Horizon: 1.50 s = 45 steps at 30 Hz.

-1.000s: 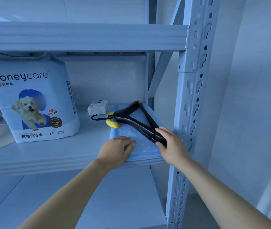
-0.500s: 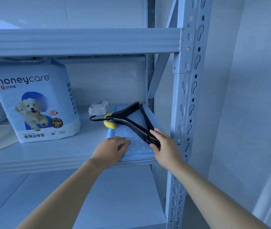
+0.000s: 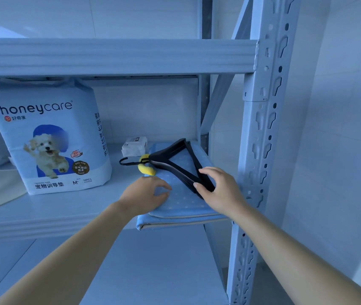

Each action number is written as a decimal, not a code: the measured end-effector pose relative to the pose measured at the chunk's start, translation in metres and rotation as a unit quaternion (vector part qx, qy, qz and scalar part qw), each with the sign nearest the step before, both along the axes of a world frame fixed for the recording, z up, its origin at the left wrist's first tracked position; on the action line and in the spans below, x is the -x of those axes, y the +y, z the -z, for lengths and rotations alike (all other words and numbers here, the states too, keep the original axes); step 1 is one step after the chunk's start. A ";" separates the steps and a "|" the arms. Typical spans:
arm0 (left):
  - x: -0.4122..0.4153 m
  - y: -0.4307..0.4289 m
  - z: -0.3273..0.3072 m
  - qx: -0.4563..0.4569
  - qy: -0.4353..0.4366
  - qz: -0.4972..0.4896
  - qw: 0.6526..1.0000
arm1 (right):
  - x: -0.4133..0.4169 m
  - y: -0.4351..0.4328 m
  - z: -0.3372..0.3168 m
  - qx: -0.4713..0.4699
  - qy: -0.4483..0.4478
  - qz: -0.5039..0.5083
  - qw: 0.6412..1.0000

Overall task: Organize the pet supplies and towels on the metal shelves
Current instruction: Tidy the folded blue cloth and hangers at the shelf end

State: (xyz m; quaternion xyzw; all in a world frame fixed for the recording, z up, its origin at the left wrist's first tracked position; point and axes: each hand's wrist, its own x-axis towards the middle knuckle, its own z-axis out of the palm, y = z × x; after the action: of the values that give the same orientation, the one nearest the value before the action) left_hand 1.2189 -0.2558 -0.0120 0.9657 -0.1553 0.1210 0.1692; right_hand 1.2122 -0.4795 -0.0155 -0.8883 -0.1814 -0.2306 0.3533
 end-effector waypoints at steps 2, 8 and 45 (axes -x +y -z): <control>-0.003 0.004 -0.003 -0.005 -0.010 0.001 1.000 | -0.006 0.007 -0.007 0.009 0.012 0.002 1.000; -0.011 0.020 -0.008 0.006 -0.033 -0.006 0.999 | -0.026 0.037 -0.012 0.068 0.053 0.042 0.995; -0.106 -0.009 -0.036 -0.170 -0.025 0.252 0.952 | -0.012 0.043 -0.007 0.078 0.035 0.098 0.992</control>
State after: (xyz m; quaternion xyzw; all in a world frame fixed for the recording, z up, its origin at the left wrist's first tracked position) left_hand 1.3252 -0.2647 0.0243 0.9063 -0.4161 0.0704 0.0237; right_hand 1.2244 -0.4364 -0.0087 -0.9343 -0.0986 -0.2176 0.2647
